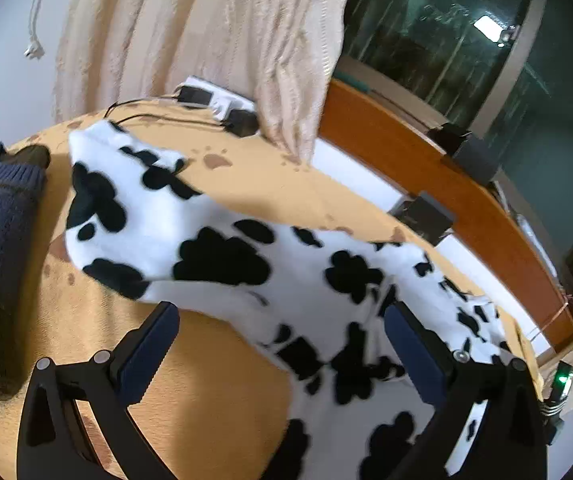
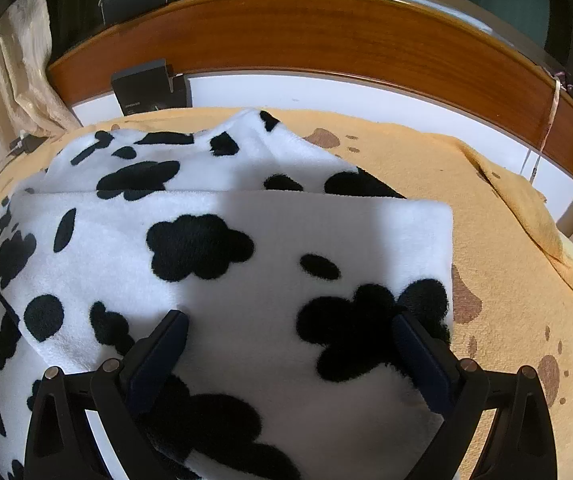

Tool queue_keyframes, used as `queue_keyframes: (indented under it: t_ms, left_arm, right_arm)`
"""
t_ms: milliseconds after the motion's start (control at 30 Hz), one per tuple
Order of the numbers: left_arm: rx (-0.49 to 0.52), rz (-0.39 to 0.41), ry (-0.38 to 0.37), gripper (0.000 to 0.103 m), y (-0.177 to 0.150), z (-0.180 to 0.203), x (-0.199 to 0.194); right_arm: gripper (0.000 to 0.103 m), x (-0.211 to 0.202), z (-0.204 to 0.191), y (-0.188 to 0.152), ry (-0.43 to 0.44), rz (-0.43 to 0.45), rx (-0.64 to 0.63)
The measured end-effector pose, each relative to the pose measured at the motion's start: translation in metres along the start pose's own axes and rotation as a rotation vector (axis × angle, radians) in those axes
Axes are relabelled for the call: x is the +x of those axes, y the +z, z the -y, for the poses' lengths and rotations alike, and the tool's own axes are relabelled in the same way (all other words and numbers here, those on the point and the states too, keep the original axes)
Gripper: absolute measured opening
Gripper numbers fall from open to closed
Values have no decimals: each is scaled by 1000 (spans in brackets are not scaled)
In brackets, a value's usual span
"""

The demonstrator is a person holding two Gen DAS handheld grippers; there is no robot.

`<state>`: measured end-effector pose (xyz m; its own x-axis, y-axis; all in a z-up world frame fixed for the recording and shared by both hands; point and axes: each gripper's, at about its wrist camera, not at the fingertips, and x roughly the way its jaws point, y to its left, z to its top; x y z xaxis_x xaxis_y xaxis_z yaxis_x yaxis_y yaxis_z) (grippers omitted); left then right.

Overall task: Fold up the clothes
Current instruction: 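Grasp the loose fleece end beside the knit sweater with the right gripper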

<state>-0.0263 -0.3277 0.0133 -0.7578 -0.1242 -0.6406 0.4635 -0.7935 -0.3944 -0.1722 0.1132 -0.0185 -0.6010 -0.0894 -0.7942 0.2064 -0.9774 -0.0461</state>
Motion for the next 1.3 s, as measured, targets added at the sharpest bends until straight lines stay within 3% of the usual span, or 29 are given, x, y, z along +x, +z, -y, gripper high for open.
queue_keyframes:
  t_ms: [100, 233, 333, 400, 500, 667, 867, 1000, 1133, 1300]
  left_arm:
    - [31, -17, -20, 103, -5, 3, 4]
    - [48, 23, -17, 103, -5, 5, -7]
    - [12, 74, 28, 103, -2, -2, -19]
    - [-41, 141, 68, 103, -2, -9, -32]
    - [-135, 281, 124, 103, -4, -25, -60]
    - [-279, 504, 257, 103, -8, -55, -98]
    - [-418, 549, 310, 103, -12, -84, -111]
    - [-462, 587, 353, 103, -16, -92, -117]
    - [-474, 558, 362, 103, -14, -97, -110]
    - [-503, 507, 331, 103, -14, -101, -104]
  right_arm:
    - [103, 2, -1, 3, 1, -27, -13]
    - [102, -3, -12, 19, -29, -117, -32]
    - [102, -25, -49, 29, -36, -35, -119]
    - [102, -35, -97, 42, 21, 26, -212]
    - [102, -37, -177, 66, 205, 50, -319]
    - [102, -25, -322, 83, 507, 0, -437]
    - [102, -23, -464, 84, 711, -50, -548]
    - [102, -20, -530, 85, 804, -80, -596]
    - [102, -9, -582, 72, 789, -112, -668]
    - [102, 8, -622, 57, 701, -132, -735]
